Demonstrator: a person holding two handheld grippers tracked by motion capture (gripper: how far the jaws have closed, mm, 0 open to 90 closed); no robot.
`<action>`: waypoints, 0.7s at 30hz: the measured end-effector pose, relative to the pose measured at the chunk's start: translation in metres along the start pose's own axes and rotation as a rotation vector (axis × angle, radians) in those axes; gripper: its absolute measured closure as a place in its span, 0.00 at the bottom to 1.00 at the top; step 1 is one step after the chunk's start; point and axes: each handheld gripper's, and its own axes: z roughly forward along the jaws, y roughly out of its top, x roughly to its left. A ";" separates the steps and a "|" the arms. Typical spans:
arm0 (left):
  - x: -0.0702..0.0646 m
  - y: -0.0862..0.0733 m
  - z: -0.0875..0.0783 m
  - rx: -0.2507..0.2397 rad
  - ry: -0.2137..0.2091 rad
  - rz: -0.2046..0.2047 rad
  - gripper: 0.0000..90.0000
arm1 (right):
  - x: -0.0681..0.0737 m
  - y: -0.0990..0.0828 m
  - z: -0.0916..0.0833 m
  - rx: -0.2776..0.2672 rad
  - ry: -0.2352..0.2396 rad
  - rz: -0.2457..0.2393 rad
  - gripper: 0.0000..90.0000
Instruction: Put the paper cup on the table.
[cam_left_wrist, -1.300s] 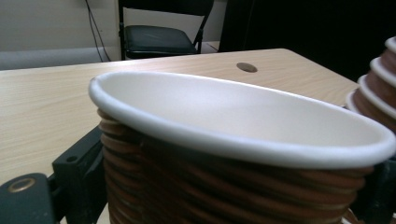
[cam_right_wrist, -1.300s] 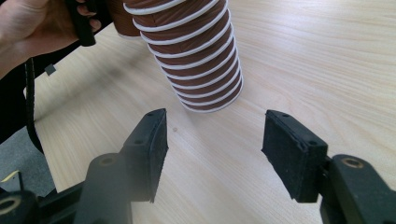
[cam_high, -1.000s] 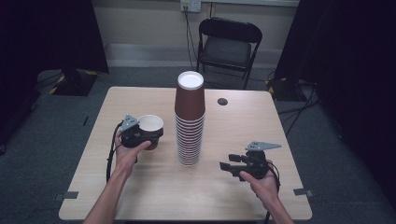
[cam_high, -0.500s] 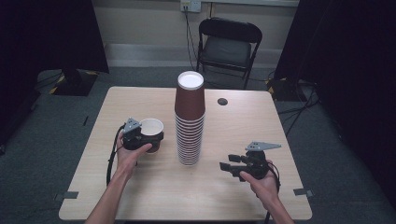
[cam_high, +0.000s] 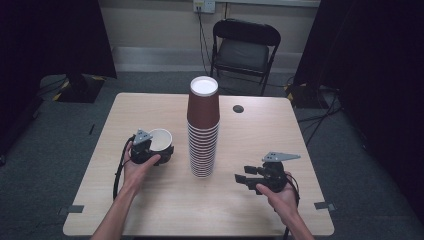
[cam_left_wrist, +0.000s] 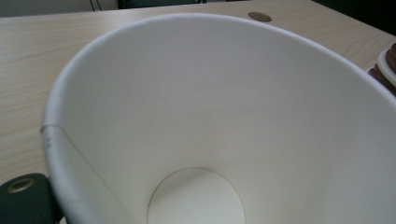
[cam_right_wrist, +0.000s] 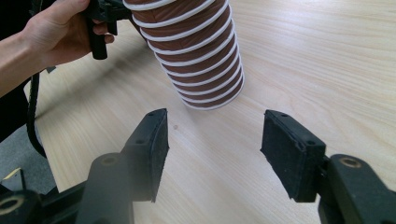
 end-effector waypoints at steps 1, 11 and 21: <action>0.000 0.000 0.000 0.005 0.003 0.004 0.10 | 0.000 0.000 0.000 -0.002 0.000 0.000 0.46; 0.000 -0.007 0.001 0.051 0.005 -0.005 0.12 | 0.000 0.000 -0.002 -0.005 -0.001 0.001 0.46; 0.001 -0.013 -0.003 0.094 0.010 0.039 0.16 | 0.000 0.000 -0.002 -0.008 0.002 0.006 0.46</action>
